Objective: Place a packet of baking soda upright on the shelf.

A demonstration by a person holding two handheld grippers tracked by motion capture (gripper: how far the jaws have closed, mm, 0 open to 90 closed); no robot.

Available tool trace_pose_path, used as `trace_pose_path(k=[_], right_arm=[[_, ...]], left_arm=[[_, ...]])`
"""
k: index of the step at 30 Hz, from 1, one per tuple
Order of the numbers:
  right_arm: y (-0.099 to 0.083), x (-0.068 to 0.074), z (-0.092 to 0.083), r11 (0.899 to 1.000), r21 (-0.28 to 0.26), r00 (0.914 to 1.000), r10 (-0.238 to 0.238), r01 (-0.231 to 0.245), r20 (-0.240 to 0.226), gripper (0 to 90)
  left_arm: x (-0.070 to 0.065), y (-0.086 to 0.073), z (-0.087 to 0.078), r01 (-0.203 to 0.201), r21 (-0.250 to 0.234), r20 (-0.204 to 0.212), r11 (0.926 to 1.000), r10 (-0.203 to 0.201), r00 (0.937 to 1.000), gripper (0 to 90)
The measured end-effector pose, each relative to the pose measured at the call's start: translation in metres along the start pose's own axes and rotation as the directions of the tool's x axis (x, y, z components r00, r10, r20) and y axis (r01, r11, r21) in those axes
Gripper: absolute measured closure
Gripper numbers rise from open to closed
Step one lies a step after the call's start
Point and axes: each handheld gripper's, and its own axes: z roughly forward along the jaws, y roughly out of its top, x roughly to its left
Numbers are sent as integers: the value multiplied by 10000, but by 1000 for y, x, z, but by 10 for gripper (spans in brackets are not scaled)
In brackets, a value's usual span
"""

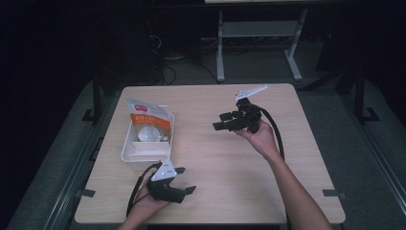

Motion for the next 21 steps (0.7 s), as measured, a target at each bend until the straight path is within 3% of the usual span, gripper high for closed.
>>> trace_pose_path(k=[21], right_arm=[[-30,-9,-32,9991,-78,9988,426,-424,248,354]], left_arm=[[1,0,1,74,21,-25,10000,-74,10000,238]])
